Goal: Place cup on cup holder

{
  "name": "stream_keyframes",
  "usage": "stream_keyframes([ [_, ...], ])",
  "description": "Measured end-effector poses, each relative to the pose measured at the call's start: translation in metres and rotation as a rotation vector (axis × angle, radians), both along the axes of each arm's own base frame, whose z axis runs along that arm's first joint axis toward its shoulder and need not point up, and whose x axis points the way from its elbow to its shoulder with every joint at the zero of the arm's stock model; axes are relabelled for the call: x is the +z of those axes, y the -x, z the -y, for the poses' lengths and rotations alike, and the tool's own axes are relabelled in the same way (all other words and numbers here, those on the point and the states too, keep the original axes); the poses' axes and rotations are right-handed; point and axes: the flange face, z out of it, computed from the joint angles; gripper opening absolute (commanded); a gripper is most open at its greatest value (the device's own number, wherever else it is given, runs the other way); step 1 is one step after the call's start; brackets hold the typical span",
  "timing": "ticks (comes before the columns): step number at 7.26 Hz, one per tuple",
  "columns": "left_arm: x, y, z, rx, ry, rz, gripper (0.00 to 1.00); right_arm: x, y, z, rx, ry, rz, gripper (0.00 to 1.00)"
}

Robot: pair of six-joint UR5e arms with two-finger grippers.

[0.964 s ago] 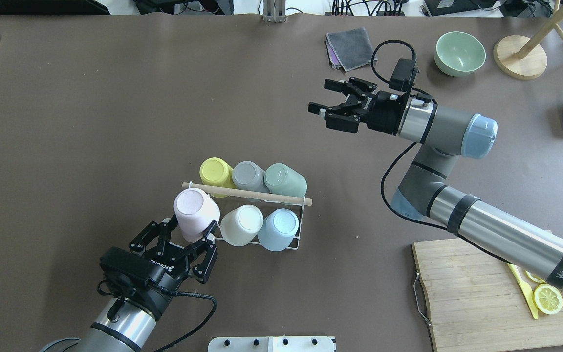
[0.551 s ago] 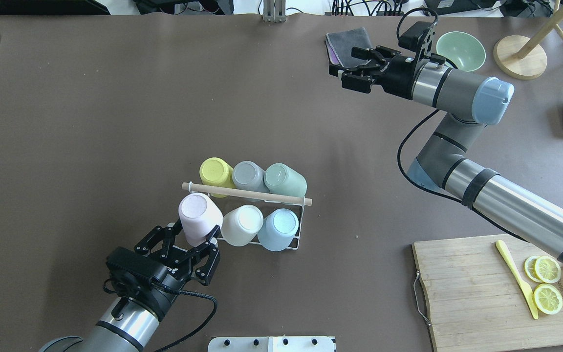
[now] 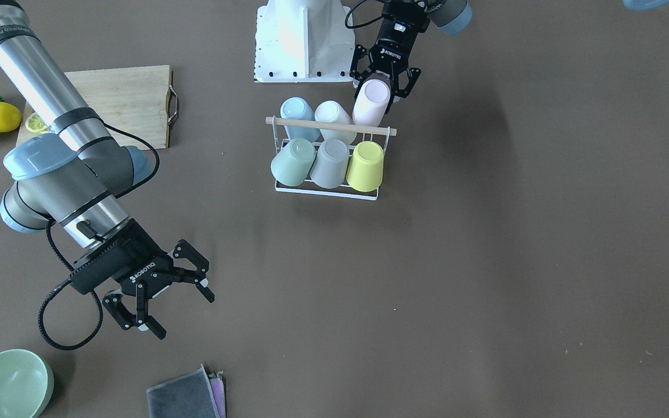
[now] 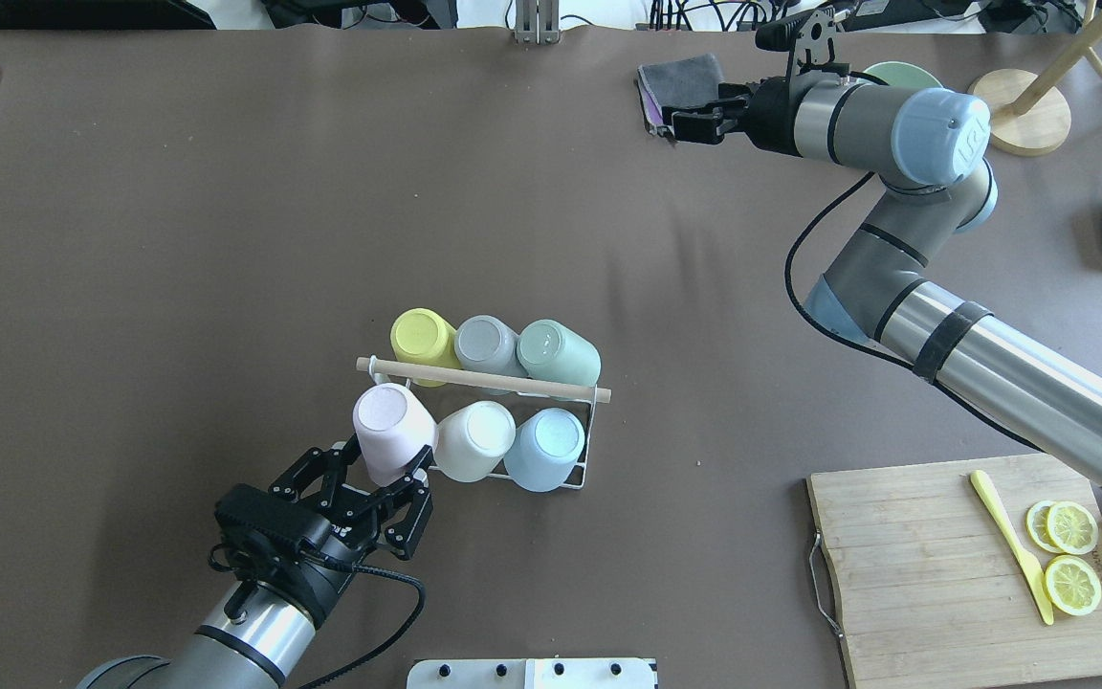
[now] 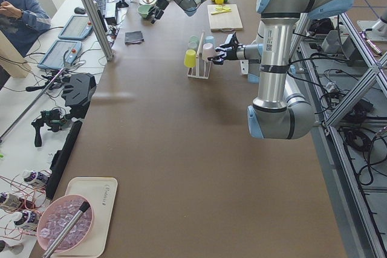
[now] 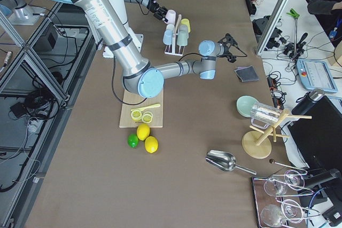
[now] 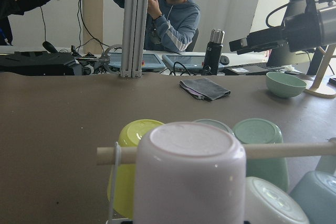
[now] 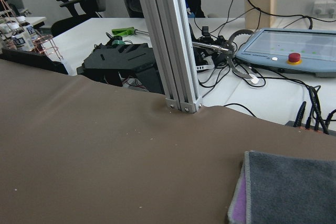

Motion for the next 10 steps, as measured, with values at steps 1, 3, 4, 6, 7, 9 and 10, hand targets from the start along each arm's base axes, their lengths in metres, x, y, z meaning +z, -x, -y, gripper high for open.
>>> stream_keyframes([
  [1,0.002,-0.001,0.001,-0.001,0.001,0.003,0.12,-0.001,-0.008,0.007,0.014,0.077,-0.068,1.0],
  [3,0.004,-0.003,0.001,0.0,0.002,0.007,0.99,-0.01,-0.023,0.007,0.027,0.223,-0.194,1.0],
  [4,0.005,-0.003,0.001,0.0,0.003,0.007,0.99,-0.018,-0.03,0.0,0.026,0.295,-0.256,1.0],
  [6,0.004,-0.004,-0.001,0.008,0.004,0.004,0.99,-0.03,-0.054,-0.024,0.0,0.429,-0.399,1.0],
  [7,0.002,-0.002,-0.003,0.013,0.009,-0.008,0.99,-0.017,-0.079,-0.032,-0.041,0.466,-0.468,1.0],
  [9,0.0,0.008,-0.01,0.029,0.021,-0.022,0.99,0.044,-0.151,-0.035,-0.134,0.511,-0.549,1.0],
  [10,0.006,0.018,-0.014,0.047,0.022,0.019,0.99,0.081,-0.19,-0.038,-0.177,0.532,-0.569,1.0],
])
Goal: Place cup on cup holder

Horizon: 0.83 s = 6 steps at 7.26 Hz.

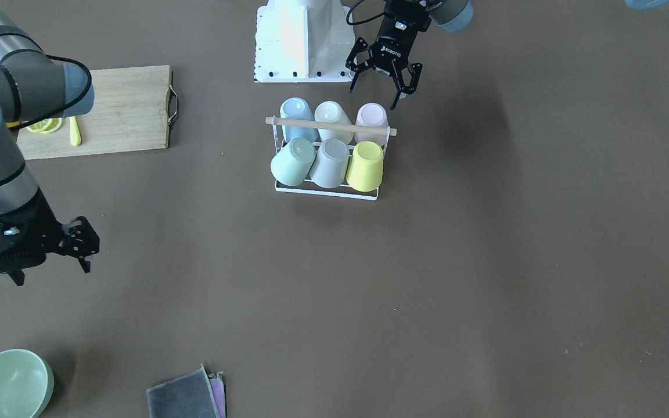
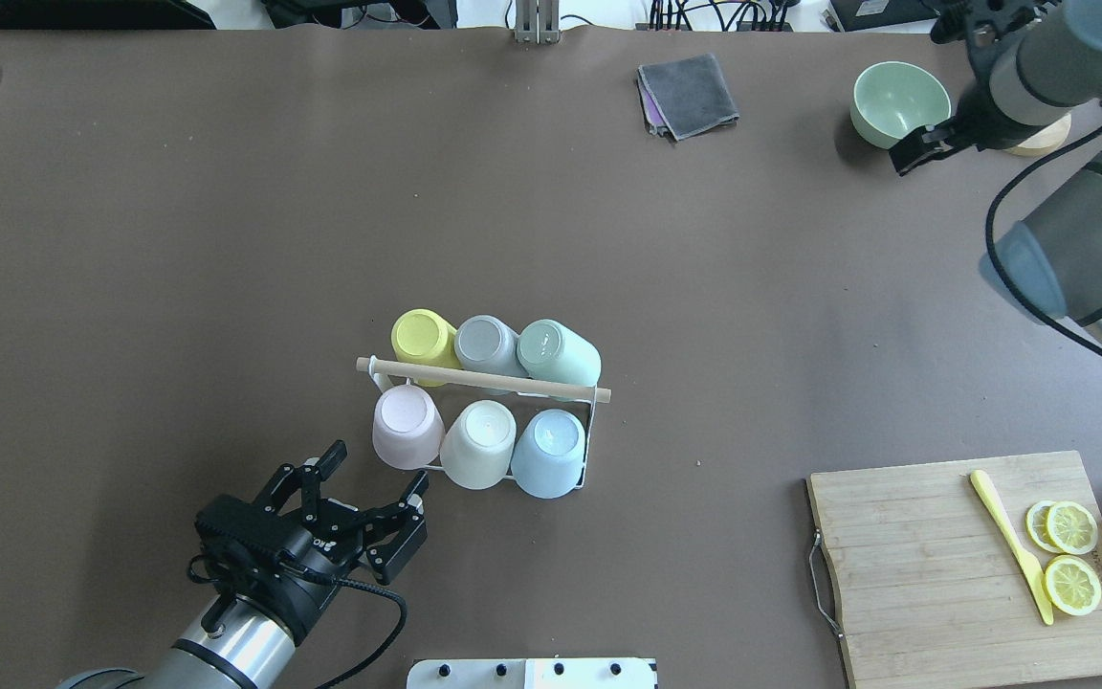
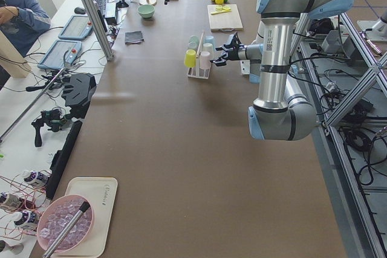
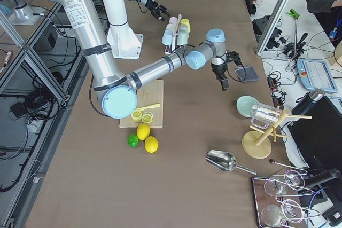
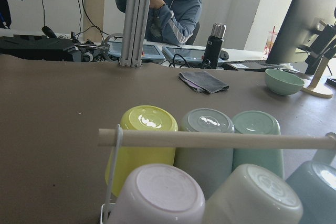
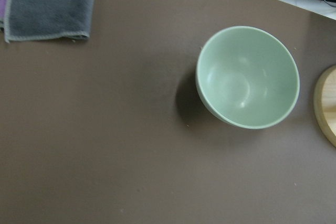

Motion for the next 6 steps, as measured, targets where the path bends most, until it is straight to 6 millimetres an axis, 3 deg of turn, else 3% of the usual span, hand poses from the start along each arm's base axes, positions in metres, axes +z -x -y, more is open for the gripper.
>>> stream_keyframes([
  [2,0.011,0.032,-0.004,0.065,0.074,0.101,0.99,0.065,-0.071,-0.004,-0.053,0.054,-0.011,1.0],
  [4,0.018,0.067,-0.004,0.126,0.25,0.136,0.99,0.115,-0.131,-0.018,-0.051,0.152,0.082,1.0],
  [6,0.033,0.089,0.028,0.211,0.423,0.165,0.99,0.158,-0.185,-0.05,0.006,0.257,0.176,1.0],
])
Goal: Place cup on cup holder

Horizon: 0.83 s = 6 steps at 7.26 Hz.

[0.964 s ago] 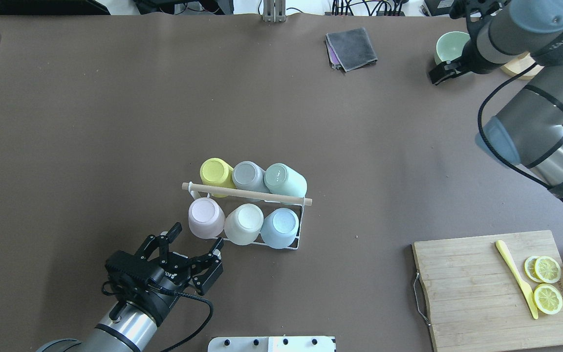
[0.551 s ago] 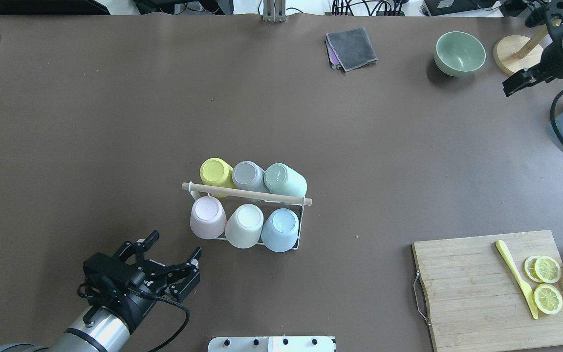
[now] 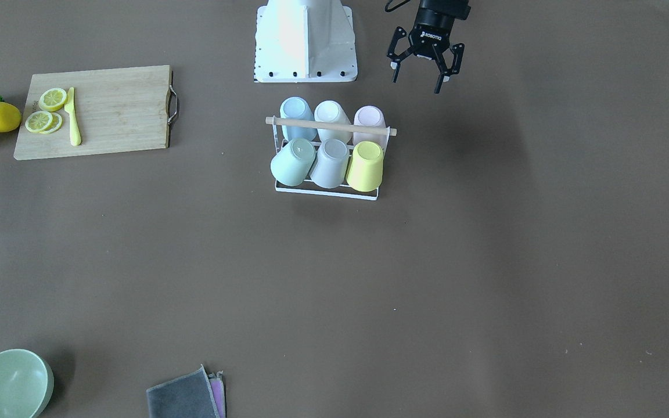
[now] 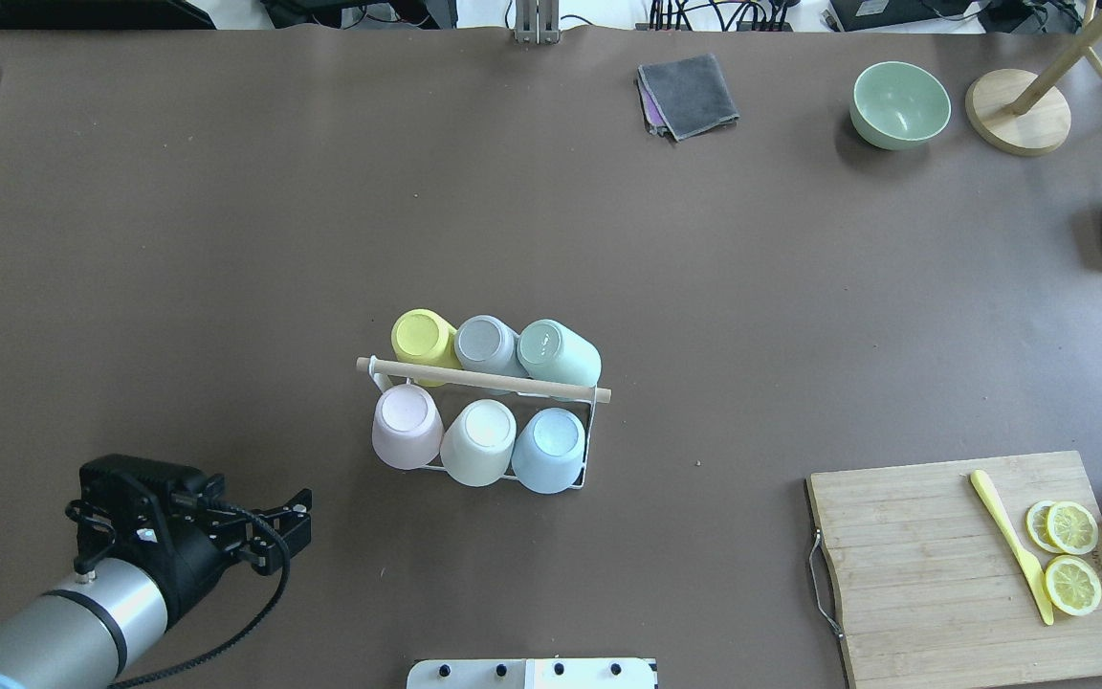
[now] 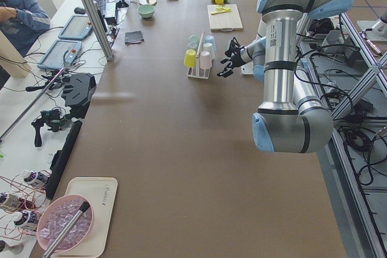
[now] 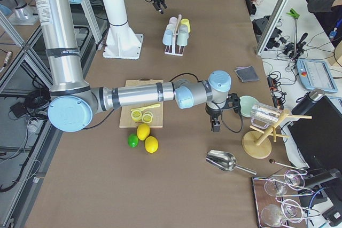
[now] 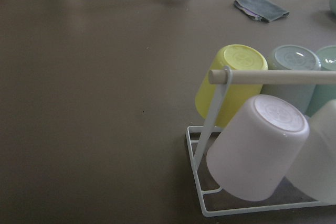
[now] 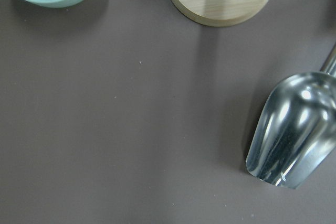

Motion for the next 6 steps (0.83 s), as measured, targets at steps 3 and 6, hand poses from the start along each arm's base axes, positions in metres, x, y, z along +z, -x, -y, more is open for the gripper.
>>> stream_keyframes([
  [3,0.048,0.073,0.106,0.112,0.184,0.105,0.99,0.064,-0.061,-0.064,0.099,0.13,0.059,1.0],
  [6,0.115,0.206,0.203,0.18,0.321,0.182,0.99,0.049,-0.082,-0.052,0.153,0.23,0.044,1.0],
])
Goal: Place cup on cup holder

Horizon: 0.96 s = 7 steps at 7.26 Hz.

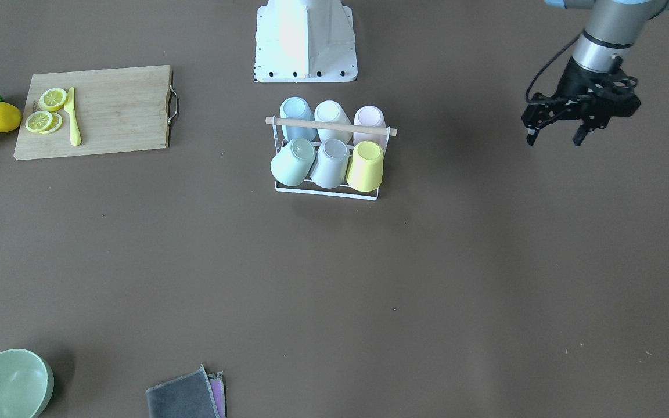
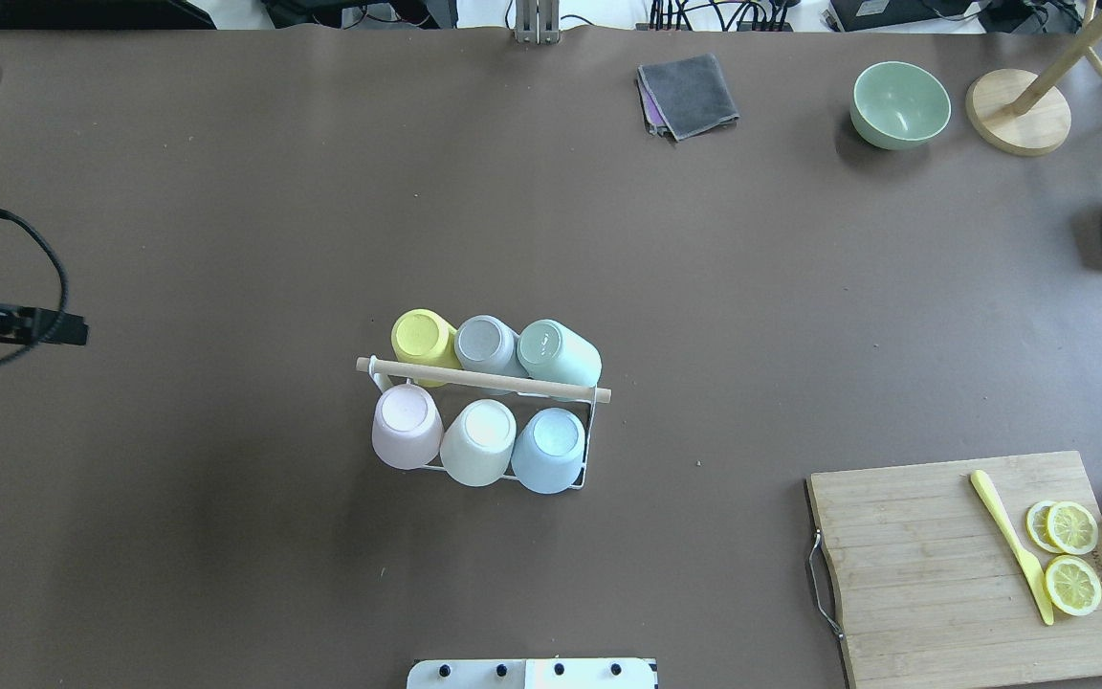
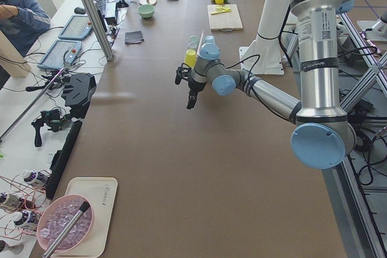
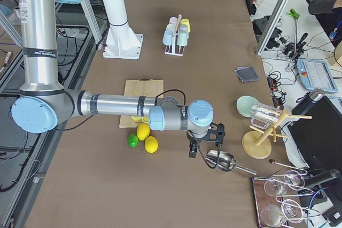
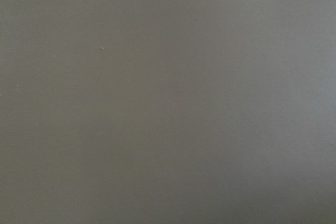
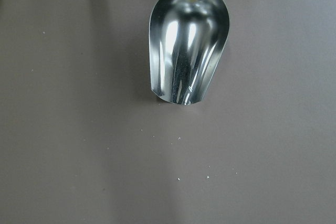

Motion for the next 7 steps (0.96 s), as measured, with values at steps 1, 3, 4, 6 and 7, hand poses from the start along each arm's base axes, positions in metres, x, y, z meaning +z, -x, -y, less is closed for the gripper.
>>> stream_keyframes([
  [1,0.03,0.059,0.022,0.016,0.053,0.03,0.99,-0.014,0.001,0.01,0.007,0.03,-0.02,1.0],
  [3,0.1,0.176,0.037,0.06,0.143,0.035,0.99,-0.026,0.005,0.01,0.019,0.055,-0.038,1.0],
  [4,0.137,0.227,0.032,0.085,0.183,0.017,0.99,-0.027,0.006,0.004,0.021,0.058,-0.041,1.0],
  [6,0.184,0.282,0.016,0.107,0.231,-0.065,0.99,-0.026,0.01,-0.002,0.014,0.061,-0.046,1.0],
  [7,0.192,0.288,0.012,0.106,0.238,-0.111,0.99,-0.025,0.013,-0.002,0.007,0.063,-0.048,1.0],
])
